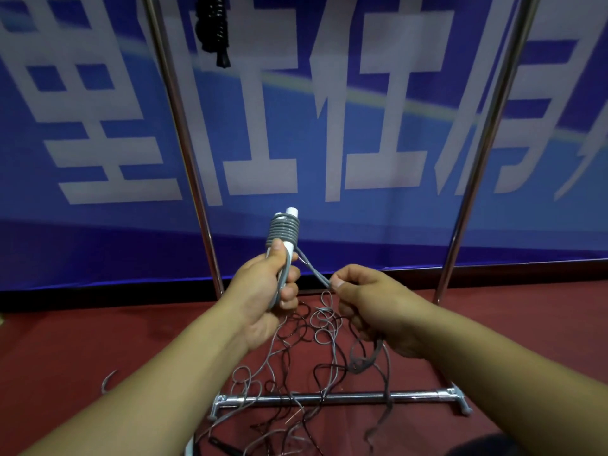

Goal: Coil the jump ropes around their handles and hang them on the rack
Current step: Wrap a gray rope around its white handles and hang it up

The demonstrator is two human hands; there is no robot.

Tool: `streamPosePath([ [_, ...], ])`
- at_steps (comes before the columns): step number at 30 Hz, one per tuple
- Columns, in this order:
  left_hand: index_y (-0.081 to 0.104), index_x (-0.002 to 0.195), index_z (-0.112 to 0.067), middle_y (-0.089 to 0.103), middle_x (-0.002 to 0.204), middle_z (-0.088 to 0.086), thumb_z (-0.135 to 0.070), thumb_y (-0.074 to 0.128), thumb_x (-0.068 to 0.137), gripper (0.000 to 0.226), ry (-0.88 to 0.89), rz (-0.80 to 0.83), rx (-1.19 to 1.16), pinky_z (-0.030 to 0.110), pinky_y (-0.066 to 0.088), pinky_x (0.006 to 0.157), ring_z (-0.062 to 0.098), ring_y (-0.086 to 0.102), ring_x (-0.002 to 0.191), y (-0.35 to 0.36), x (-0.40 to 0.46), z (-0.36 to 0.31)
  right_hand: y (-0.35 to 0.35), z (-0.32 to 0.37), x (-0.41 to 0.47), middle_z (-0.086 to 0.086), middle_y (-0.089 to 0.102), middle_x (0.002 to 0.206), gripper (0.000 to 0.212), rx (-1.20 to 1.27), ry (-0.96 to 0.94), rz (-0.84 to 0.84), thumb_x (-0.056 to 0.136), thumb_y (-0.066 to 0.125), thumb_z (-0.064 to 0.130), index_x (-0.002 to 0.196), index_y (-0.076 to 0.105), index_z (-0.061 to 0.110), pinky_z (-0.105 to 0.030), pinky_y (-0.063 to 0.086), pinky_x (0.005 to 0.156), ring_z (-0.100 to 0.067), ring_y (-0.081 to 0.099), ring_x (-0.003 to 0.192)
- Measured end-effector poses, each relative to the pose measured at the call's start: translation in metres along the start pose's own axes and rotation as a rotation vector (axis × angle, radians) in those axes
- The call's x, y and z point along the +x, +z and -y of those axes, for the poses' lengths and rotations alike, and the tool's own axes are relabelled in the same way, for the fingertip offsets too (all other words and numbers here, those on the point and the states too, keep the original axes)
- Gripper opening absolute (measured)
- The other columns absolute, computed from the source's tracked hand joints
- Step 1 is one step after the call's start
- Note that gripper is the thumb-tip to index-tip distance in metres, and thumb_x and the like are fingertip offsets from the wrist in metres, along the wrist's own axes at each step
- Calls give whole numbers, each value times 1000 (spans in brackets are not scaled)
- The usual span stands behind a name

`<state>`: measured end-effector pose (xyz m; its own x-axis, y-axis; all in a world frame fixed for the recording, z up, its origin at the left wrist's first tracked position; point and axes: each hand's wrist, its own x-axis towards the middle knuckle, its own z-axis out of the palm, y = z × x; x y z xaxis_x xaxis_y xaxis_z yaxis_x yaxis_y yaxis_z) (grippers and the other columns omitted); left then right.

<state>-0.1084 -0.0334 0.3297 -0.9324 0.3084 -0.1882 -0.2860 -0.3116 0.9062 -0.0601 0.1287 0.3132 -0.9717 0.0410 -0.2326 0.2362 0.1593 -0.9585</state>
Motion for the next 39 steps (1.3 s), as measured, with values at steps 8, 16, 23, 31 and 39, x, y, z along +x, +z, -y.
streamPosePath([
  [8,58,110,-16,48,64,-4,-34,44,106,23,5,50,146,19,33,40,6,38,43,-3,-2,2,-14,0,-1,0,50,62,30,-87,6,13,104,52,25,77,64,19,-25,36,49,-10,40,47],
  [16,58,102,-9,44,65,1,-30,46,106,25,129,-142,334,20,25,38,8,32,40,-1,9,7,-6,8,-13,3,45,62,35,-381,-212,91,105,48,31,75,62,21,-23,32,49,-10,35,51],
  [23,59,76,-19,50,61,-1,-45,53,89,30,316,-211,673,38,35,56,19,39,52,-14,23,13,-2,11,-27,8,50,61,36,-623,-394,30,104,48,35,70,52,25,-17,36,52,-2,42,51],
  [31,56,77,-20,57,70,-2,-35,54,100,28,374,-273,941,30,40,59,19,52,63,-19,26,23,-4,9,-30,4,53,66,33,-799,-335,40,100,53,41,82,63,15,-27,39,57,-8,45,58],
  [39,58,84,-16,60,74,1,-36,53,100,26,419,-321,924,31,39,58,20,52,64,-21,26,21,-11,5,-22,-1,56,61,31,-123,62,10,106,46,24,96,71,8,-23,35,44,-8,40,43],
])
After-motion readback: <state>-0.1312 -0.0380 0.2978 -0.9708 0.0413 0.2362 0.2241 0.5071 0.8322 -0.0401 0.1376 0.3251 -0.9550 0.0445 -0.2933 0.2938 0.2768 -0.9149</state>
